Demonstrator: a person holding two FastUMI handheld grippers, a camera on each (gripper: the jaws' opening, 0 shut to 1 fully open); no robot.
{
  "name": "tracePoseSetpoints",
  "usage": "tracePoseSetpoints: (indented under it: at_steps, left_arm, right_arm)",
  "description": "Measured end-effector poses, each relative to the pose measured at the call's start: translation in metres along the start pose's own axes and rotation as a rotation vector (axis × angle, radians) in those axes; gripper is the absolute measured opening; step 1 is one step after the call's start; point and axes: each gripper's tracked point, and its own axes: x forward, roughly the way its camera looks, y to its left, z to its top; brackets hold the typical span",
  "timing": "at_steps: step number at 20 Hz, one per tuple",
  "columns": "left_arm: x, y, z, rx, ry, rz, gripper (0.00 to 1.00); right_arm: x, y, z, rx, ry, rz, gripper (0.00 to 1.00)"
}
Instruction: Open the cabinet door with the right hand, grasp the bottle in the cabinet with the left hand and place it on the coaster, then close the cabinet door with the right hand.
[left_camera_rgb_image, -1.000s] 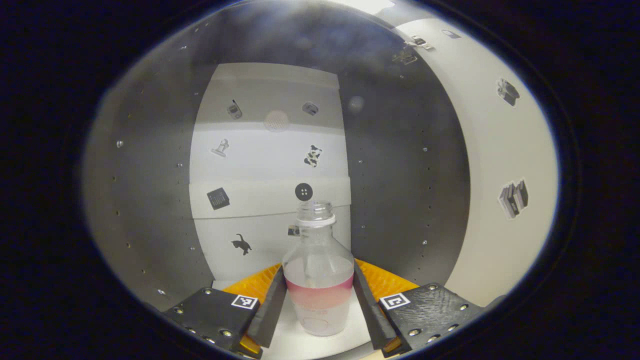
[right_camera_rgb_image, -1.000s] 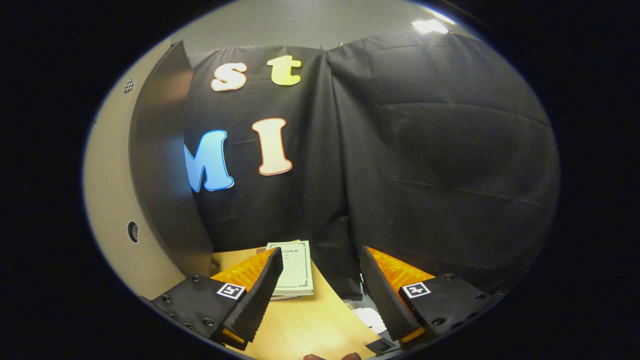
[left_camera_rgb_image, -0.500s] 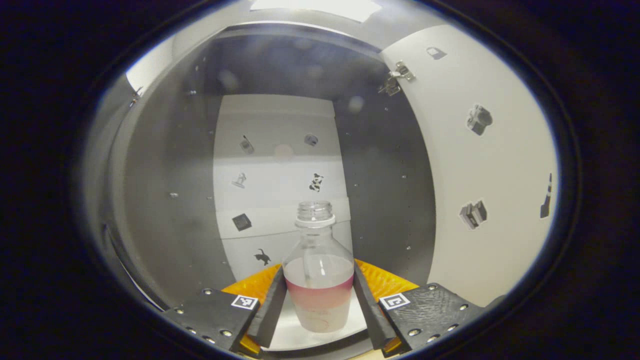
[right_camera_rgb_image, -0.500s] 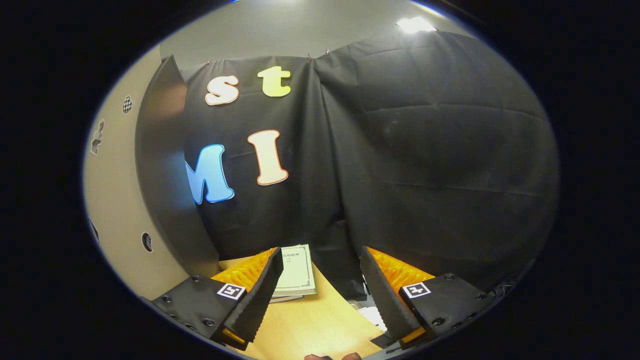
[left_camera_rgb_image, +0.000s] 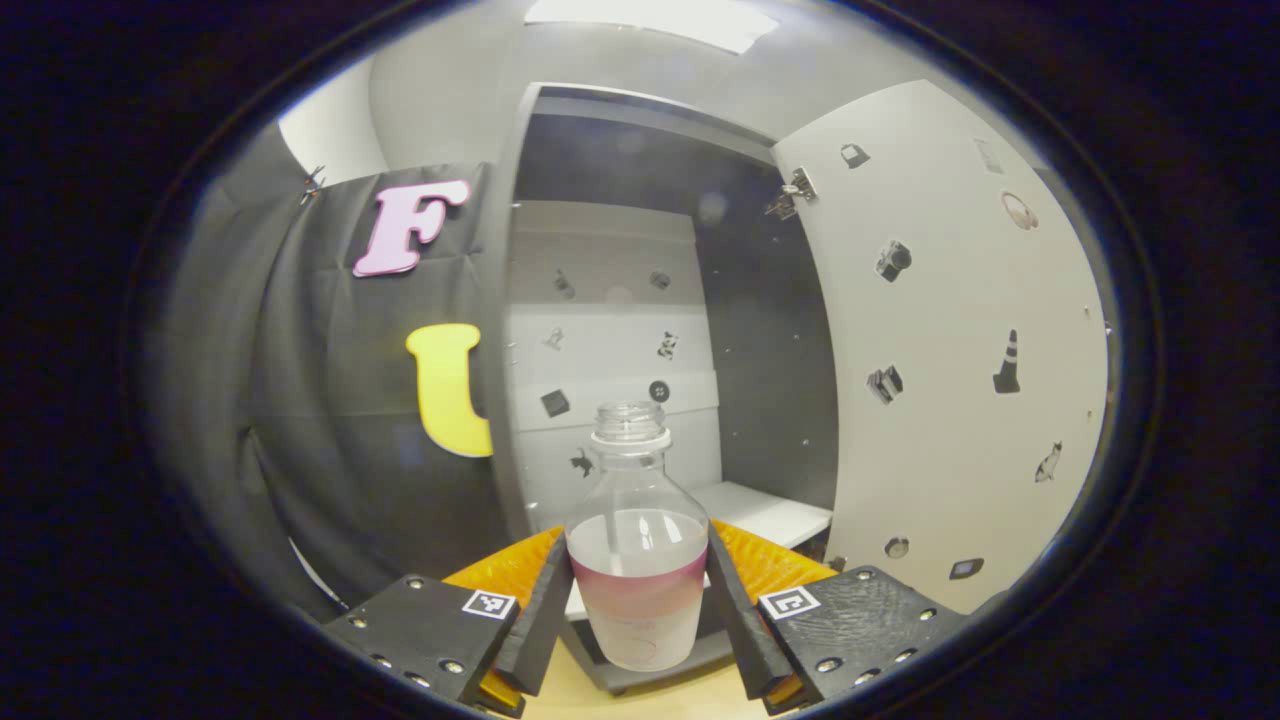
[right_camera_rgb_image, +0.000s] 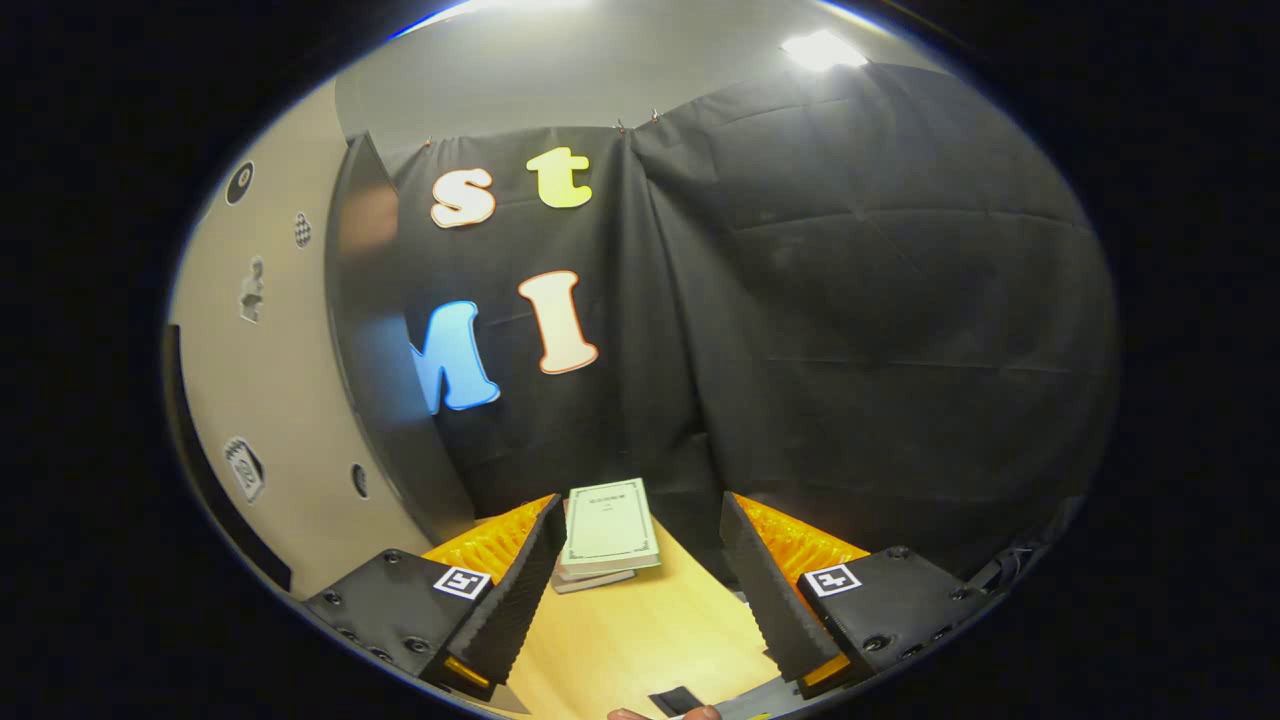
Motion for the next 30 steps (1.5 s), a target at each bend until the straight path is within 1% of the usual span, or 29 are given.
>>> tracePoseSetpoints:
  at_steps: [2, 6, 8, 9, 11, 12, 13, 14, 15, 16, 18, 19, 20, 21, 22, 23, 24, 25, 26, 28, 30]
  left_arm:
    - [-0.030, 0.027, -0.018, 0.003, 0.027, 0.063, 0.73]
    - [-0.084, 0.077, -0.052, -0.025, 0.055, 0.174, 0.72]
    - [-0.113, 0.093, -0.071, -0.029, 0.020, 0.192, 0.73]
    - [-0.127, 0.102, -0.083, -0.036, 0.010, 0.203, 0.72]
    - [-0.146, 0.109, -0.118, -0.057, 0.032, 0.216, 0.73]
    - [-0.152, 0.111, -0.133, -0.067, 0.042, 0.220, 0.72]
    - [-0.156, 0.113, -0.148, -0.073, 0.046, 0.228, 0.72]
    - [-0.162, 0.115, -0.159, -0.072, 0.045, 0.242, 0.73]
    - [-0.167, 0.118, -0.170, -0.067, 0.042, 0.255, 0.72]
    - [-0.171, 0.120, -0.182, -0.062, 0.046, 0.270, 0.73]
    - [-0.172, 0.125, -0.208, -0.047, 0.061, 0.310, 0.73]
    - [-0.174, 0.129, -0.230, -0.060, 0.089, 0.342, 0.72]
    - [-0.175, 0.124, -0.253, -0.101, 0.121, 0.361, 0.73]
    - [-0.171, 0.117, -0.271, -0.122, 0.132, 0.367, 0.72]
    - [-0.170, 0.113, -0.286, -0.119, 0.145, 0.383, 0.74]
    - [-0.168, 0.107, -0.300, -0.112, 0.161, 0.390, 0.73]
    - [-0.167, 0.100, -0.312, -0.115, 0.171, 0.385, 0.72]
    - [-0.166, 0.093, -0.323, -0.125, 0.180, 0.379, 0.72]
    - [-0.164, 0.088, -0.330, -0.128, 0.188, 0.375, 0.75]
    - [-0.160, 0.082, -0.337, -0.120, 0.192, 0.359, 0.73]
    - [-0.155, 0.079, -0.346, -0.090, 0.198, 0.347, 0.73]
  right_arm:
    - [-0.012, 0.005, 0.004, 0.005, -0.012, 0.016, 0.98]
    - [-0.030, 0.012, 0.008, -0.013, -0.023, 0.024, 0.98]
    - [-0.038, 0.018, 0.009, -0.008, -0.026, 0.038, 0.98]
    - [-0.042, 0.024, 0.008, 0.000, -0.026, 0.055, 0.98]
    - [-0.051, 0.035, 0.011, 0.005, -0.027, 0.087, 0.98]
    - [-0.055, 0.036, 0.013, -0.007, -0.026, 0.094, 0.93]
    - [-0.058, 0.037, 0.014, -0.028, -0.021, 0.095, 0.98]
    - [-0.062, 0.037, 0.016, -0.052, -0.018, 0.090, 0.98]
    - [-0.068, 0.035, 0.020, -0.077, -0.020, 0.085, 0.98]
    - [-0.073, 0.035, 0.025, -0.100, -0.028, 0.079, 0.98]
    - [-0.080, 0.035, 0.034, -0.135, -0.042, 0.066, 0.98]
    - [-0.083, 0.032, 0.033, -0.138, -0.036, 0.056, 0.98]
    - [-0.084, 0.032, 0.033, -0.131, -0.026, 0.050, 0.98]
    - [-0.085, 0.031, 0.032, -0.121, -0.009, 0.046, 0.98]
    - [-0.087, 0.033, 0.031, -0.107, 0.004, 0.049, 0.98]
    - [-0.089, 0.032, 0.033, -0.093, 0.008, 0.041, 0.98]
    - [-0.090, 0.031, 0.036, -0.084, 0.009, 0.038, 0.98]
    - [-0.092, 0.033, 0.037, -0.081, 0.008, 0.038, 0.98]
    - [-0.094, 0.032, 0.038, -0.083, 0.008, 0.031, 0.98]
    - [-0.098, 0.025, 0.036, -0.083, 0.014, 0.007, 0.98]
    - [-0.102, 0.020, 0.032, -0.060, 0.032, -0.008, 0.98]
